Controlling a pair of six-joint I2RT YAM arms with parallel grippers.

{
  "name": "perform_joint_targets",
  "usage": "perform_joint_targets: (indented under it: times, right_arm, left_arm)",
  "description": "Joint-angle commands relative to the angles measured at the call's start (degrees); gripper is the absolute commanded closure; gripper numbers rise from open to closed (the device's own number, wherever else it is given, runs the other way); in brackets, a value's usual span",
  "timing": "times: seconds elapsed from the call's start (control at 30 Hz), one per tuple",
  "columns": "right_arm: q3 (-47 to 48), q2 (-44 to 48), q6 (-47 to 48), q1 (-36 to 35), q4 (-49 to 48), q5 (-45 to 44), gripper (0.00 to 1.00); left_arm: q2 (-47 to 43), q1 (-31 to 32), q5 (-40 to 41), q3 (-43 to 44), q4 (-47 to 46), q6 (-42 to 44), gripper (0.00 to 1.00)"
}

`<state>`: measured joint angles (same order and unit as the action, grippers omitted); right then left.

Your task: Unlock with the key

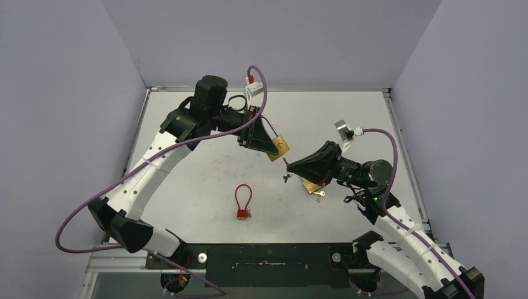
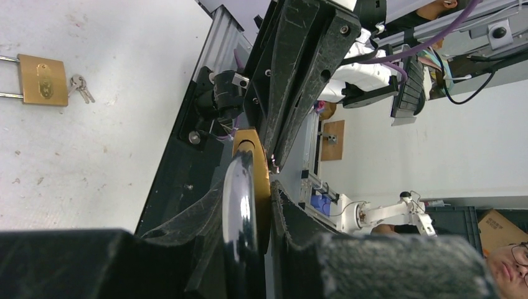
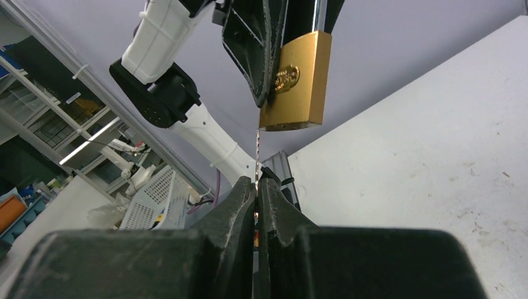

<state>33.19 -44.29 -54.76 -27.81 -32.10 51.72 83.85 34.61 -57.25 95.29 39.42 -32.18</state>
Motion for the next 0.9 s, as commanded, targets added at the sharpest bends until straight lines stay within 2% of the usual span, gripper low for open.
perform_joint_targets:
  times: [0.0, 0.87]
  right_arm:
    - [0.06, -1.0, -3.69, -0.05, -9.44, 0.07, 1.0]
    - [-0.25, -3.0, -0.29, -0.05, -6.53, -0.94, 1.0]
  left_arm:
    - [-3.34, -0.33, -3.99, 0.43, -4.63, 0.48, 1.0]
    - [-3.3, -1.04, -2.52, 1.15, -4.86, -0.6, 1.0]
